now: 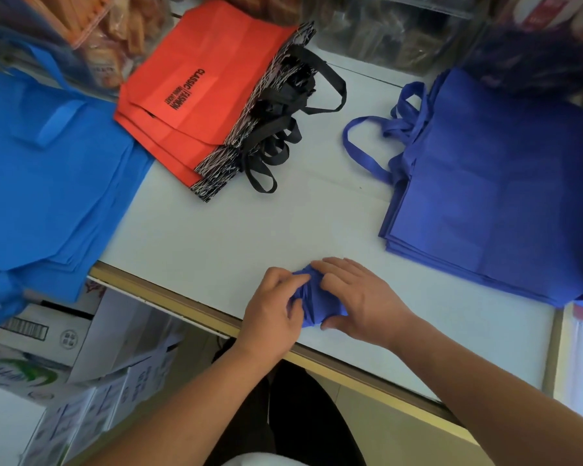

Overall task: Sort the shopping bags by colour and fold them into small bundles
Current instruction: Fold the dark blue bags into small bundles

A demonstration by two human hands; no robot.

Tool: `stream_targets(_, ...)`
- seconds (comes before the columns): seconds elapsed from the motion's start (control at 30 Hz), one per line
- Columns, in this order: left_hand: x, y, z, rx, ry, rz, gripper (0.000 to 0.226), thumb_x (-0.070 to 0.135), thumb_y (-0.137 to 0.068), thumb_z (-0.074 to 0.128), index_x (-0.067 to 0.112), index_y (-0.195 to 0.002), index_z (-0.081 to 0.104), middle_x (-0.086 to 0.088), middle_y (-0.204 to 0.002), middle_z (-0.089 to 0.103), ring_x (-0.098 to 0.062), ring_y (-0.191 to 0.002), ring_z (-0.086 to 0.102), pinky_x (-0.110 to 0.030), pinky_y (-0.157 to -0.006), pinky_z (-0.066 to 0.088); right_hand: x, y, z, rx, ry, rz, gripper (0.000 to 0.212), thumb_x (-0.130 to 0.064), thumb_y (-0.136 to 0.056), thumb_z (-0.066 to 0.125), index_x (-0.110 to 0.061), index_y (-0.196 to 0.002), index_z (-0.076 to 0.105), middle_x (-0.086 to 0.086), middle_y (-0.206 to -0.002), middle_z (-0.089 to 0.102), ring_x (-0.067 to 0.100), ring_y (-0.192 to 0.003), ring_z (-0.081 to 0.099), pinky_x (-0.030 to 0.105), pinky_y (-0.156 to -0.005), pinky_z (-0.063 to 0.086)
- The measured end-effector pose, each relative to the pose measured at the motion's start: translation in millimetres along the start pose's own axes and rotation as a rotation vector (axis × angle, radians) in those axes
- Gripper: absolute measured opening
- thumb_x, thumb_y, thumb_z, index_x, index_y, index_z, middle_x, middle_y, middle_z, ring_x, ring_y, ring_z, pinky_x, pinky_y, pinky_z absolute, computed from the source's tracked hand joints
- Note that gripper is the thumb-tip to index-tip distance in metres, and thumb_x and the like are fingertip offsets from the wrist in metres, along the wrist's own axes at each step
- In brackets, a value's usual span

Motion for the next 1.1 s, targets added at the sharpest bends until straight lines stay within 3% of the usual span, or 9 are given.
stream_targets(0.13, -13, -13, -17, -0.105, 0.092, -0.055, 0.043, 0.003, -0.090, 0.067, 0.028, -0.125, 0.064, 0.009, -0.111, 0.058, -0.010, -0.095, 0.066, -0.036, -0.086, 0.059, -7, 6, 1, 0.027, -0.021, 0.049, 0.070, -0.048, -0.068, 0.089, -0.019, -0.124, 0.058, 0.001, -0.147, 0.053, 0.026, -0.133, 0.050, 0.037, -0.106, 0.048)
stream_targets(0.27, -9, -12, -14, -0.144, 0.077, -0.275, 0.028, 0.020, -0.094, 0.069, 0.032, -0.118, 0.062, 0.016, -0.091, 0.066, 0.000, -0.083, 0.066, -0.024, -0.080, 0.056, -14, 13, 7, 0.119, 0.051, 0.075, 0.060, -0.045, -0.080, 0.079, -0.014, -0.128, 0.061, 0.009, -0.148, 0.052, 0.032, -0.132, 0.051, 0.040, -0.099, 0.055)
stream_targets(0.43, -4, 11, 1, -0.019, 0.172, -0.361, 0.007, 0.022, -0.094, 0.071, 0.021, -0.101, 0.069, 0.012, -0.085, 0.071, 0.000, -0.079, 0.066, -0.025, -0.077, 0.057, -13, 18, 17, 0.211, 0.068, 0.119, 0.059, -0.044, -0.087, 0.074, -0.006, -0.130, 0.061, 0.023, -0.153, 0.041, 0.041, -0.136, 0.045, 0.044, -0.106, 0.049)
stream_targets(0.57, -9, 2, -2, -0.089, 0.161, -0.386, 0.016, 0.018, -0.098, 0.055, 0.024, -0.091, 0.068, 0.004, -0.079, 0.069, -0.017, -0.075, 0.068, -0.046, -0.077, 0.060, -14, 20, 16, 0.141, 0.160, 0.104, 0.094, -0.049, -0.069, 0.090, -0.006, -0.143, 0.052, 0.021, -0.147, 0.041, 0.045, -0.138, 0.042, 0.054, -0.108, 0.047)
stream_targets(0.63, -1, -8, -5, -0.158, 0.230, -0.412, 0.019, 0.018, -0.099, 0.051, 0.025, -0.090, 0.066, 0.000, -0.080, 0.069, -0.022, -0.073, 0.069, -0.050, -0.074, 0.061, -13, 16, 6, 0.204, 0.151, 0.107, 0.081, -0.024, -0.070, 0.092, -0.001, -0.138, 0.055, 0.018, -0.135, 0.050, 0.046, -0.132, 0.049, 0.054, -0.098, 0.055)
stream_targets(0.73, 14, -18, -19, -0.273, 0.282, -0.447, 0.021, 0.015, -0.104, 0.046, 0.018, -0.099, 0.066, -0.005, -0.085, 0.068, -0.007, -0.061, 0.064, -0.040, -0.068, 0.060, -7, 14, -24, 0.315, -0.011, 0.107, 0.060, 0.006, -0.072, 0.076, -0.006, -0.128, 0.063, 0.010, -0.118, 0.063, 0.032, -0.110, 0.060, 0.038, -0.076, 0.059)
stream_targets(0.87, 27, -27, -43, -0.201, 0.387, -0.492, 0.019, 0.036, -0.104, 0.053, 0.024, -0.109, 0.067, 0.000, -0.097, 0.072, -0.004, -0.080, 0.066, -0.033, -0.074, 0.059, -18, 20, -58, 0.184, -0.054, 0.193, 0.044, -0.023, -0.081, 0.081, -0.028, -0.116, 0.055, -0.010, -0.095, 0.069, 0.020, -0.069, 0.063, 0.027, -0.057, 0.049)
stream_targets(0.97, 49, -26, -41, -0.235, 0.269, -0.362, 0.041, 0.060, -0.086, 0.070, 0.034, -0.117, 0.065, 0.017, -0.106, 0.069, 0.000, -0.098, 0.065, -0.021, -0.084, 0.055, -29, 17, -64, 0.174, -0.022, 0.257, 0.036, -0.035, -0.079, 0.077, -0.032, -0.111, 0.061, -0.014, -0.091, 0.061, 0.017, -0.062, 0.059, 0.031, -0.049, 0.049)
stream_targets(1.1, 55, -24, -39, -0.165, 0.333, -0.285, 0.013, 0.032, -0.087, 0.080, 0.029, -0.100, 0.076, 0.013, -0.089, 0.075, -0.007, -0.085, 0.071, -0.038, -0.086, 0.059, -31, 21, -77, 0.210, -0.192, 0.391, 0.045, -0.036, -0.075, 0.081, -0.035, -0.118, 0.067, -0.021, -0.097, 0.066, 0.010, -0.079, 0.063, 0.019, -0.063, 0.049)
Point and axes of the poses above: each hand's wrist, its own y-axis away from the middle knuckle, its own z-axis out of the palm, x = y × z, the point moved 3 cm from there along -y, towards the middle knuckle
